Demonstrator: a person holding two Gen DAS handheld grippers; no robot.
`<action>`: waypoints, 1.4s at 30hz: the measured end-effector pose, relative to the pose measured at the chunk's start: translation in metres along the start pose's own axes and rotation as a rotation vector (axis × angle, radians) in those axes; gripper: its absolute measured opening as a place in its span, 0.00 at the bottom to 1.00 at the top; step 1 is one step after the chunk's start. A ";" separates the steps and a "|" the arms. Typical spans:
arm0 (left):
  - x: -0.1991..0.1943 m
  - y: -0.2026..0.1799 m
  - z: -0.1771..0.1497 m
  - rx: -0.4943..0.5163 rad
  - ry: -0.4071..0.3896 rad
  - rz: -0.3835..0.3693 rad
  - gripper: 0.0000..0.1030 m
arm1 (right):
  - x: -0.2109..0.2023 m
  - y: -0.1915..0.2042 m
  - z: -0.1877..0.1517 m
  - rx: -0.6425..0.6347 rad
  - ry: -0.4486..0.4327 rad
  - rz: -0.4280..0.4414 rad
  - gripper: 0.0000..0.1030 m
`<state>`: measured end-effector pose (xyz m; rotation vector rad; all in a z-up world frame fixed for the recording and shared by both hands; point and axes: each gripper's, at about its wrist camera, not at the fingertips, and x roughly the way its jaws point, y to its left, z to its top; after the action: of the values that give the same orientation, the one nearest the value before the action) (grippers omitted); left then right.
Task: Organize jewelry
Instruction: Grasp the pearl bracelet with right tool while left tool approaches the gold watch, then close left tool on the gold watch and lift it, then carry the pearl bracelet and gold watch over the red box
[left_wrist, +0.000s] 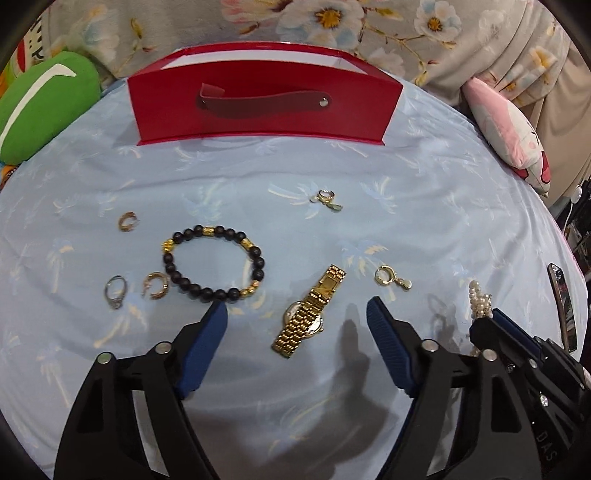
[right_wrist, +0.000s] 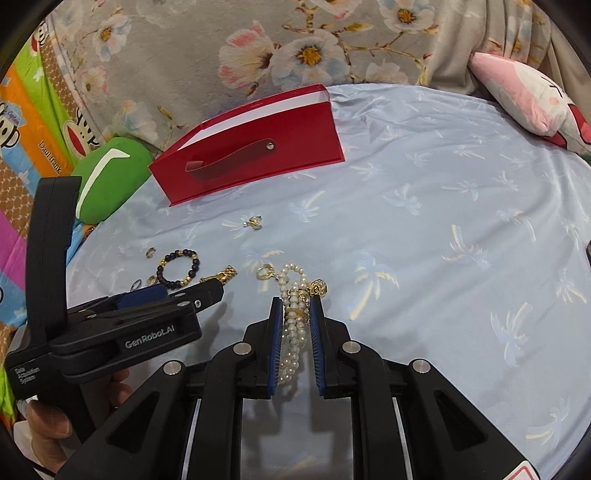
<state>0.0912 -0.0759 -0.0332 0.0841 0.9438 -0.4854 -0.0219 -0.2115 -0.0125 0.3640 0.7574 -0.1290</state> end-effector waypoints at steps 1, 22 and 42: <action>0.001 -0.001 0.000 0.001 0.003 -0.006 0.67 | 0.001 -0.002 -0.001 0.004 0.002 0.001 0.13; -0.006 -0.007 -0.009 0.026 -0.025 -0.092 0.18 | 0.010 -0.008 -0.002 0.022 0.011 0.013 0.13; -0.106 0.018 0.034 0.032 -0.237 -0.047 0.19 | -0.038 0.032 0.045 -0.087 -0.146 0.048 0.13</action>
<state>0.0725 -0.0307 0.0687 0.0324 0.7071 -0.5416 -0.0127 -0.1984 0.0531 0.2863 0.6074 -0.0757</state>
